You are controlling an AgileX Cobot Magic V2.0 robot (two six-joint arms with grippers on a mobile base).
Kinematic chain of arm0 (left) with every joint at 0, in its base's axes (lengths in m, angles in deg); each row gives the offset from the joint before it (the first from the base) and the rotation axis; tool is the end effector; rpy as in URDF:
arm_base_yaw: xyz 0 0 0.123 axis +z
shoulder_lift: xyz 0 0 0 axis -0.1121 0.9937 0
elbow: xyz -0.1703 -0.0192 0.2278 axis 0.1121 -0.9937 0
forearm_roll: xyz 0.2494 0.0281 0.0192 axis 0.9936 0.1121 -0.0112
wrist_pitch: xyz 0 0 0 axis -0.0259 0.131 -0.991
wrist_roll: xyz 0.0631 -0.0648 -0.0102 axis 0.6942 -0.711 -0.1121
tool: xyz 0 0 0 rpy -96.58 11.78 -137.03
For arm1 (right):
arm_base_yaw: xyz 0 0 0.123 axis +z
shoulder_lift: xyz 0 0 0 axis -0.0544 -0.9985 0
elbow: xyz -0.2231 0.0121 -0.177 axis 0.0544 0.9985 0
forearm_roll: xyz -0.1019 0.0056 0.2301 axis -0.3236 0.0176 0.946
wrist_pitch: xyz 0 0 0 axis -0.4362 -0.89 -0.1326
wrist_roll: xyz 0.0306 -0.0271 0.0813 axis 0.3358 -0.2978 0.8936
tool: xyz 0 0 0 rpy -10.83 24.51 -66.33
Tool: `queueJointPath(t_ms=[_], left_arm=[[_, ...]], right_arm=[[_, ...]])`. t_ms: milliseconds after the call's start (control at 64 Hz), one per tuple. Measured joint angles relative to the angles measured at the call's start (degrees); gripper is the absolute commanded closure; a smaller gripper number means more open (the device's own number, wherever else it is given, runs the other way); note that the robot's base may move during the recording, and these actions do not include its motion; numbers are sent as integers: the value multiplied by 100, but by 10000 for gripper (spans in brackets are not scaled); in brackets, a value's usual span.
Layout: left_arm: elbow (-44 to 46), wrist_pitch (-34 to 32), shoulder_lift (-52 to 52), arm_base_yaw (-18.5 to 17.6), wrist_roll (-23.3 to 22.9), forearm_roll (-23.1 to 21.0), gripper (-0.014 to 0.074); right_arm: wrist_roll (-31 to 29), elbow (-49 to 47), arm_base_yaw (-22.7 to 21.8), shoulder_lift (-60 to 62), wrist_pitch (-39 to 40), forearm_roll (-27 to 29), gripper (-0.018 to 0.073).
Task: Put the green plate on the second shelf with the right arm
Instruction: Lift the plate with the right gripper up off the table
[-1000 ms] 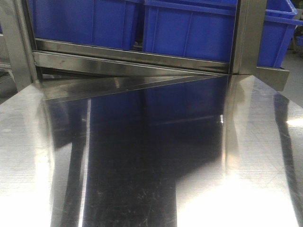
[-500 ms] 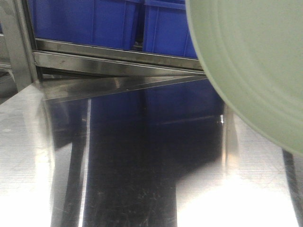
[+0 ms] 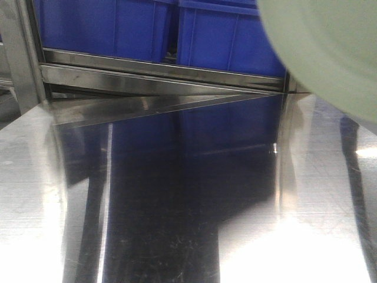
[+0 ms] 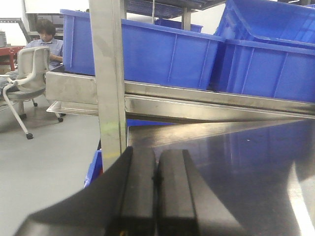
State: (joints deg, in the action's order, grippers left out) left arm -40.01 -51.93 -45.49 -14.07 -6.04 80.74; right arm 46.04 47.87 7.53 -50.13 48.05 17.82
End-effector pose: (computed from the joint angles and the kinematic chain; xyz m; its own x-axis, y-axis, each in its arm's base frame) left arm 0.0557 -0.0075 0.2105 0.0771 -0.0100 -0.9970 0.1330 0.9911 0.0003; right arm 0.0503 0.0048 0.2750 0.2737 0.0235 -0.9615 -0.0867 0.9962 -0.0004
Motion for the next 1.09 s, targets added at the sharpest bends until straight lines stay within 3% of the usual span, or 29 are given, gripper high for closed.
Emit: queueJointPath(t_ms=[109,234,1094], left_arm=[[0,0,0,0,0,0,466],[0,0,0,0,0,0,466],[0,0,0,0,0,0,466]], right_arm=[[50,217,-282,52,520,234,506],[58,311,-293,132,816,297,506],[99,339,-293,221,907,316,506]])
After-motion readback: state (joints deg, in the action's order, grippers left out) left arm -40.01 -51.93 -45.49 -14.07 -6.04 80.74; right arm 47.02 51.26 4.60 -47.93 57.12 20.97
